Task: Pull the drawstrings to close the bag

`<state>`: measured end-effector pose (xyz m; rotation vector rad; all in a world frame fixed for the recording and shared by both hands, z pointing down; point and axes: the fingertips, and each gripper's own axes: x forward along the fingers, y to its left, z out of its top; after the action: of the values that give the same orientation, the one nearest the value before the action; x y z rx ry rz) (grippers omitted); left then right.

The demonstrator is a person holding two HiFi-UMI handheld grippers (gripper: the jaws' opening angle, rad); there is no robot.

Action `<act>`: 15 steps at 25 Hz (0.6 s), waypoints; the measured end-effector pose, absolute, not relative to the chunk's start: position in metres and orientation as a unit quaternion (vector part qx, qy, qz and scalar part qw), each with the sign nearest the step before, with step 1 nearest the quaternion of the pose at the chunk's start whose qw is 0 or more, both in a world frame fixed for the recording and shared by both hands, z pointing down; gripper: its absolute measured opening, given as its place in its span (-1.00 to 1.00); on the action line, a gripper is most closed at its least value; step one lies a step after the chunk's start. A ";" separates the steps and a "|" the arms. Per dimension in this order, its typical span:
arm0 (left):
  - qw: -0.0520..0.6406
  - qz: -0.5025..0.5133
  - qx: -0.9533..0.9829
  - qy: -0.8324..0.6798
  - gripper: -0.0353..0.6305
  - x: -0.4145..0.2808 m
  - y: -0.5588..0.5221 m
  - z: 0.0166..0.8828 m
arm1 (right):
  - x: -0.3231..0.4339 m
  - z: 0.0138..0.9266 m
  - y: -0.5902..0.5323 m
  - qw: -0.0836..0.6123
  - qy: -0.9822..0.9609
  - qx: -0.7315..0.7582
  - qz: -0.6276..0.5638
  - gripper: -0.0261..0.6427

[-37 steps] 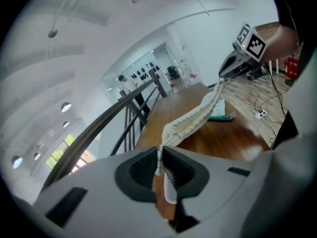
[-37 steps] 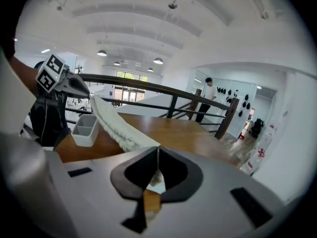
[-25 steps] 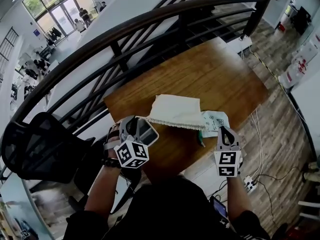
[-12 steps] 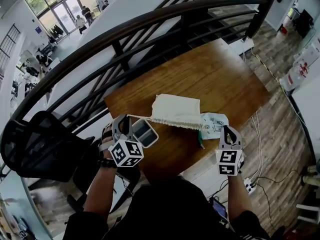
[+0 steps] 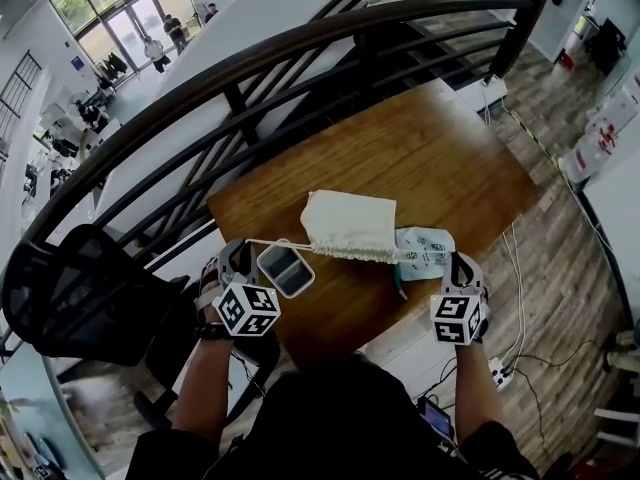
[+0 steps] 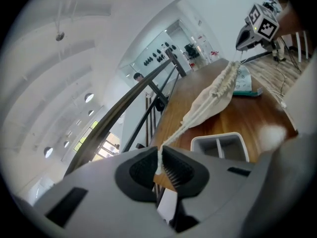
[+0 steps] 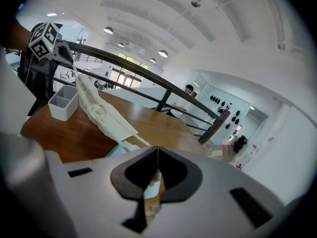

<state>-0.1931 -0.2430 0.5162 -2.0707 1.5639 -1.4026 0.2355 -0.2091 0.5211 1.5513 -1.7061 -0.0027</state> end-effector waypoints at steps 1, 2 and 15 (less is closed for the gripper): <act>0.095 -0.472 -0.698 0.530 -0.78 -0.194 -0.243 0.516 | 0.234 0.521 -0.209 0.406 -0.677 0.614 -0.002 -0.92; 0.096 -0.472 -0.697 0.531 -0.78 -0.194 -0.243 0.516 | 0.234 0.522 -0.209 0.407 -0.677 0.613 -0.002 -0.92; 0.089 -0.461 -0.688 0.553 -0.78 -0.209 -0.244 0.508 | 0.257 0.518 -0.217 0.421 -0.659 0.623 -0.015 -0.92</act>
<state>-0.2091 -0.2444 0.5081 -2.0467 1.6461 -1.3705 0.2570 -0.2166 0.5184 1.5623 -1.6512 -0.0385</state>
